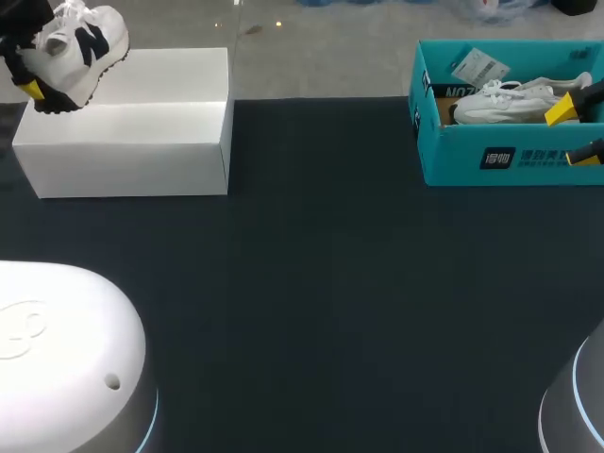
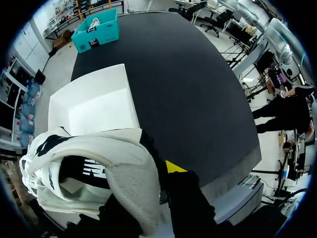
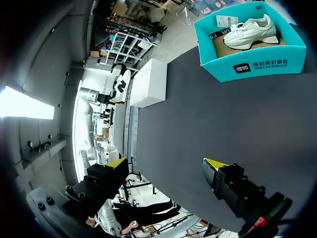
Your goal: Take the shoe out of the shoebox, open the shoe tongue, remove and reinsert the insole, then place the shoe into the shoebox
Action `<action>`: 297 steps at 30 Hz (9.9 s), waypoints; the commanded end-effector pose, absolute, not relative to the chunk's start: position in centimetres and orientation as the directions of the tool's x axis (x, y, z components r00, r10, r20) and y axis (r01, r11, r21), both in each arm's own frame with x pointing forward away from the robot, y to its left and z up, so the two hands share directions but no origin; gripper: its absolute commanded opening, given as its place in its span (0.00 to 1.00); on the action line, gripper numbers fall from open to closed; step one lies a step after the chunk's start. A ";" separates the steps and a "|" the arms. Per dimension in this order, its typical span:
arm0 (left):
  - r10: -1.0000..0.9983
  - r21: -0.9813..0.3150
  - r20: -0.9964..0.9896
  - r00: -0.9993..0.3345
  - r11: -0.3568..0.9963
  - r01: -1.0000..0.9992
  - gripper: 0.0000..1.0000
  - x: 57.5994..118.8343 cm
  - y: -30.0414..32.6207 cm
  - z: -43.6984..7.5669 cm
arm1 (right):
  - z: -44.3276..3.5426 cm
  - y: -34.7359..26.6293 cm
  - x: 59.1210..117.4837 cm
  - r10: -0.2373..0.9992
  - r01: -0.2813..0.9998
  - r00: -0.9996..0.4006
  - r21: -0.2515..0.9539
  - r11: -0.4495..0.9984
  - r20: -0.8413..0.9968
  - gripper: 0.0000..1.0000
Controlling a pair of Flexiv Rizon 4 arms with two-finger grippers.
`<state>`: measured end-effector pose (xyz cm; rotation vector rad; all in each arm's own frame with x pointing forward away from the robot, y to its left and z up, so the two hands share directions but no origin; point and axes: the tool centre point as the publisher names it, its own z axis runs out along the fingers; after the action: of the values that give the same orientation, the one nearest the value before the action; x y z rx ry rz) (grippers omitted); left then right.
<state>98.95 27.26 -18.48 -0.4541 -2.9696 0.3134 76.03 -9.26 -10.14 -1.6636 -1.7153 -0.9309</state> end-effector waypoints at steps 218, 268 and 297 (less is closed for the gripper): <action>0.983 0.130 0.010 -0.181 0.179 0.975 1.00 109.4 28.2 -20.7 | -9.7 -16.3 90.9 0.856 0.956 -0.048 0.273 -0.110 0.515 1.00; 0.983 0.130 0.010 -0.181 0.179 0.975 1.00 109.4 28.2 -20.7 | -17.7 -25.1 107.3 0.974 0.919 0.225 0.326 -0.223 0.032 1.00; 0.983 0.130 0.010 -0.181 0.179 0.975 1.00 109.4 28.2 -20.7 | -25.9 -28.8 114.7 0.929 0.897 0.367 0.279 -0.342 -0.043 1.00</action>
<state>109.45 28.26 -20.72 -2.0568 -2.4687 -0.1678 111.54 -28.08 -23.83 -2.8223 -1.9280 -0.2795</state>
